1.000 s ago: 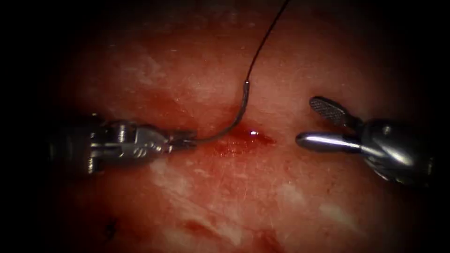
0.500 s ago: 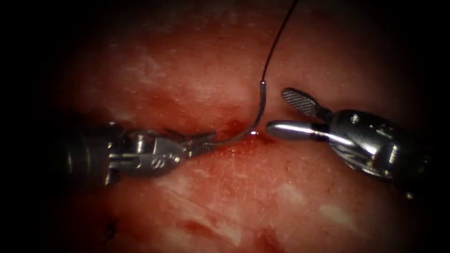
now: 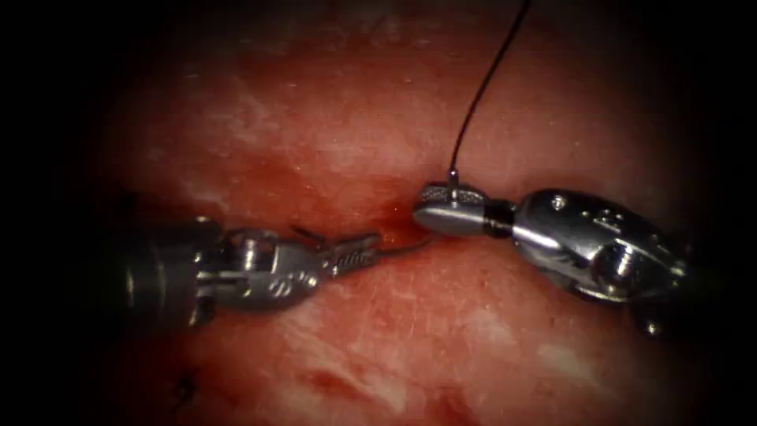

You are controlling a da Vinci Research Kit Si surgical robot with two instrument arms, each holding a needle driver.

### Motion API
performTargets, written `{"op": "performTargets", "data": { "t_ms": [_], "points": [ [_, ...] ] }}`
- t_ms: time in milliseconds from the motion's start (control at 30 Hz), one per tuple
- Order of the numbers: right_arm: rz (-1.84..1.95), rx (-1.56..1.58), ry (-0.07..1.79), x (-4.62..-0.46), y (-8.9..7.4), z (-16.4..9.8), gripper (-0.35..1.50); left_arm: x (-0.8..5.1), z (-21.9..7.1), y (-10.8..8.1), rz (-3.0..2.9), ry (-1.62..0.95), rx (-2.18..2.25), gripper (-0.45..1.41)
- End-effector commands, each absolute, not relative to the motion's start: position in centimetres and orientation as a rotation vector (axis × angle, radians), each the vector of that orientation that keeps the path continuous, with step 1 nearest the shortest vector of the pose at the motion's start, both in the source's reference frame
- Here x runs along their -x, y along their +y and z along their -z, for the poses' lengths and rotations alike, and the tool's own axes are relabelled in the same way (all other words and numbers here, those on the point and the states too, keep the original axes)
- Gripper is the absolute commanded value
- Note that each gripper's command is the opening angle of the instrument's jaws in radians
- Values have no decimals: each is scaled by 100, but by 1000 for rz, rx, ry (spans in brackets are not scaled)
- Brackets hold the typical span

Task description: Wound Closure

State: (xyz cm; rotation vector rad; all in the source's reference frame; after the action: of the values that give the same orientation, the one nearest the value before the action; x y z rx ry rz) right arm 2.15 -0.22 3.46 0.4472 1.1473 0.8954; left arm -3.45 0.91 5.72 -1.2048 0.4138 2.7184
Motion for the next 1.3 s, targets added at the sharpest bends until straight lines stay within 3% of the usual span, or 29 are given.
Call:
{"op": "performTargets", "data": {
  "t_ms": [33,167,200,267,300,433,533,1300],
  "points": [
    [-898,-444,1145,-219,-28,-352,-35,350,-576,88,-2719,409,1211,-45],
    [-882,-399,1132,-213,-24,-350,-35,352,-570,85,-2717,377,1265,-45],
    [-881,-392,1134,-212,-22,-349,-35,352,-568,84,-2719,345,1286,-35],
    [-858,-355,1135,-208,-19,-348,-35,356,-557,83,-2620,104,1345,36],
    [-835,-334,1135,-207,-18,-348,-35,358,-548,84,-2562,-29,1380,46],
    [-691,-256,1153,-205,-17,-348,-35,359,-511,91,-2411,-347,1435,54],
    [-485,-221,1196,-205,-19,-343,-35,357,-484,101,-2343,-529,1276,83],
    [202,-49,1343,-215,-20,-307,-35,369,-534,151,-2427,-790,882,84]
  ]
}}
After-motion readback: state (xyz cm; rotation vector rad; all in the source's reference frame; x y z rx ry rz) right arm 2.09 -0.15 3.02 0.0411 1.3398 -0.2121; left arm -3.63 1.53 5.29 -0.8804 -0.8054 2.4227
